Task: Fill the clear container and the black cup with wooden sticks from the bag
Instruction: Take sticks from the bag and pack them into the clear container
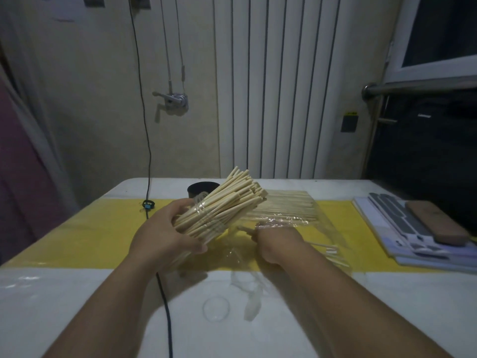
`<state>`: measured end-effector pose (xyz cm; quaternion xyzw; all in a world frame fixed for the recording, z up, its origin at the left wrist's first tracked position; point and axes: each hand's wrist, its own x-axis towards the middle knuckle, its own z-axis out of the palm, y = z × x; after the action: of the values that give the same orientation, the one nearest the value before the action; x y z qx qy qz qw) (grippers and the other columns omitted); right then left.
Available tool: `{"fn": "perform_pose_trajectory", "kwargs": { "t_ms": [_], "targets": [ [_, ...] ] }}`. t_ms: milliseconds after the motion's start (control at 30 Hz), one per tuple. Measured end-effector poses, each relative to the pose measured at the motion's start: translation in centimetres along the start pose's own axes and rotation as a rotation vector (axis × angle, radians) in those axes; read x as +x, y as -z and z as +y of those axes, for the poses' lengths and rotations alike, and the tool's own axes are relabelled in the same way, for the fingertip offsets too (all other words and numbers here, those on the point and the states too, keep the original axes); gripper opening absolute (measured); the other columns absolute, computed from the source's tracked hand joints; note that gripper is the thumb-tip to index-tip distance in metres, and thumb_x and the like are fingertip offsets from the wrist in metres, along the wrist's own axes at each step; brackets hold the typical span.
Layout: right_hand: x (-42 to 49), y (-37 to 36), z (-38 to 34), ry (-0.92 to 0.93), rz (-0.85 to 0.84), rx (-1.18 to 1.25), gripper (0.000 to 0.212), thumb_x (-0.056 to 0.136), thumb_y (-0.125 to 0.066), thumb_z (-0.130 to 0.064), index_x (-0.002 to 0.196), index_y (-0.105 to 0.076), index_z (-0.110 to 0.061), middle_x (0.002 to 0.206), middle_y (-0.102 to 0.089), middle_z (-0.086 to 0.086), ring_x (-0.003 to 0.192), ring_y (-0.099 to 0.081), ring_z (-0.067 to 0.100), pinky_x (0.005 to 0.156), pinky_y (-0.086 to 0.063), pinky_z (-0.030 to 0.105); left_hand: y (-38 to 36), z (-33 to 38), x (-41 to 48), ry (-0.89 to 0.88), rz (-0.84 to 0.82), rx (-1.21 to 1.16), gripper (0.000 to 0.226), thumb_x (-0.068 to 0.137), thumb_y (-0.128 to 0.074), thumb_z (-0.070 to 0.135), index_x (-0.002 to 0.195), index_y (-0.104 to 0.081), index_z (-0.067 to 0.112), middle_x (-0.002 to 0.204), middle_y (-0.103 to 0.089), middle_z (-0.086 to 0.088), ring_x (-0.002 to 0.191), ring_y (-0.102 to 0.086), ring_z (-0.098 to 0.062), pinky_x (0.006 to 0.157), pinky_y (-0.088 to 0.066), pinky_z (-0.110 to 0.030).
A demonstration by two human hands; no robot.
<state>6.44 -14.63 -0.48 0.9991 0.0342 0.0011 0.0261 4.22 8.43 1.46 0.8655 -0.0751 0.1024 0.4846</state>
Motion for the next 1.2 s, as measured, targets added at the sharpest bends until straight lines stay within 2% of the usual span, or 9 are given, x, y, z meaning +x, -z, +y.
{"fn": "perform_pose_trajectory", "kwargs": {
  "t_ms": [133, 433, 633, 767, 867, 967, 1033, 1100, 1200],
  "targets": [
    [-1.1, 0.2, -0.1, 0.003, 0.023, 0.051, 0.026, 0.102, -0.044, -0.034, 0.122, -0.058, -0.024, 0.127, -0.062, 0.005, 0.118, -0.059, 0.03, 0.09, -0.047, 0.035, -0.1, 0.2, -0.1, -0.005, 0.0, 0.002, 0.087, 0.023, -0.082, 0.041, 0.105, -0.059, 0.058, 0.1, -0.069, 0.02, 0.085, -0.069, -0.007, 0.082, -0.057, -0.044],
    [-2.7, 1.2, -0.1, 0.067, 0.08, 0.06, 0.019, 0.097, -0.05, -0.035, 0.108, -0.062, -0.024, 0.109, -0.064, 0.003, 0.103, -0.061, 0.029, 0.073, -0.043, 0.032, -0.1, -0.1, 0.1, -0.006, 0.008, -0.005, 0.084, 0.026, -0.084, 0.037, 0.104, -0.058, 0.056, 0.102, -0.069, 0.018, 0.085, -0.069, -0.007, 0.082, -0.057, -0.043],
    [-4.1, 3.5, 0.2, 0.064, 0.099, 0.099, 0.018, 0.095, -0.054, -0.044, 0.098, -0.063, -0.028, 0.108, -0.063, 0.001, 0.103, -0.06, 0.029, 0.073, -0.042, 0.031, 0.0, -0.1, 0.1, -0.004, 0.014, -0.025, 0.086, 0.022, -0.082, 0.042, 0.103, -0.059, 0.056, 0.104, -0.068, 0.016, 0.087, -0.069, -0.009, 0.083, -0.056, -0.044],
    [-5.3, 5.0, 0.2, 0.044, 0.129, 0.07, 0.03, 0.087, -0.059, -0.053, 0.089, -0.067, -0.024, 0.08, -0.053, -0.001, 0.085, -0.056, 0.028, 0.069, -0.042, 0.03, 0.1, -0.2, 0.2, -0.002, 0.012, -0.028, 0.087, 0.021, -0.082, 0.044, 0.103, -0.059, 0.055, 0.104, -0.068, 0.016, 0.087, -0.069, -0.009, 0.083, -0.056, -0.044],
    [-5.9, 5.8, 0.2, 0.053, 0.226, 0.038, 0.034, 0.085, -0.059, -0.055, 0.086, -0.066, -0.023, 0.077, -0.053, -0.002, 0.083, -0.057, 0.027, 0.065, -0.039, 0.03, 0.1, -0.1, 0.1, -0.003, 0.01, -0.021, 0.086, 0.021, -0.082, 0.043, 0.103, -0.058, 0.057, 0.104, -0.068, 0.016, 0.087, -0.069, -0.009, 0.083, -0.056, -0.043],
    [-6.3, 6.3, 0.0, 0.128, 0.323, 0.029, 0.033, 0.089, -0.053, -0.056, 0.08, -0.056, -0.024, 0.089, -0.062, -0.001, 0.094, -0.06, 0.028, 0.068, -0.036, 0.032, 0.1, -0.1, 0.2, 0.003, 0.017, -0.025, 0.086, 0.023, -0.083, 0.039, 0.103, -0.058, 0.057, 0.103, -0.069, 0.017, 0.086, -0.069, -0.008, 0.083, -0.056, -0.044],
    [-6.3, 6.3, -0.2, 0.17, 0.407, 0.06, 0.025, 0.091, -0.05, -0.047, 0.077, -0.049, -0.026, 0.095, -0.067, 0.0, 0.095, -0.061, 0.028, 0.066, -0.033, 0.033, 0.1, -0.2, 0.2, 0.004, 0.017, -0.027, 0.09, 0.022, -0.084, 0.04, 0.109, -0.059, 0.053, 0.104, -0.069, 0.017, 0.087, -0.069, -0.008, 0.084, -0.056, -0.044],
    [-6.0, 5.9, -0.2, 0.19, 0.557, 0.109, 0.018, 0.087, -0.051, -0.037, 0.075, -0.051, -0.023, 0.087, -0.068, 0.002, 0.085, -0.062, 0.03, 0.06, -0.029, 0.032, 0.1, -0.1, 0.2, 0.002, 0.011, -0.026, 0.094, 0.024, -0.085, 0.038, 0.113, -0.058, 0.049, 0.106, -0.068, 0.016, 0.088, -0.068, -0.009, 0.084, -0.056, -0.045],
    [-5.3, 4.9, 0.4, 0.209, 0.93, 0.137, 0.024, 0.08, -0.057, -0.033, 0.061, -0.056, -0.019, 0.056, -0.058, 0.001, 0.052, -0.053, 0.028, 0.053, -0.02, 0.028, 0.1, 0.0, 0.1, 0.001, 0.003, -0.038, 0.088, 0.028, -0.087, 0.032, 0.108, -0.058, 0.052, 0.105, -0.068, 0.016, 0.089, -0.068, -0.011, 0.084, -0.057, -0.045]
  ]
}}
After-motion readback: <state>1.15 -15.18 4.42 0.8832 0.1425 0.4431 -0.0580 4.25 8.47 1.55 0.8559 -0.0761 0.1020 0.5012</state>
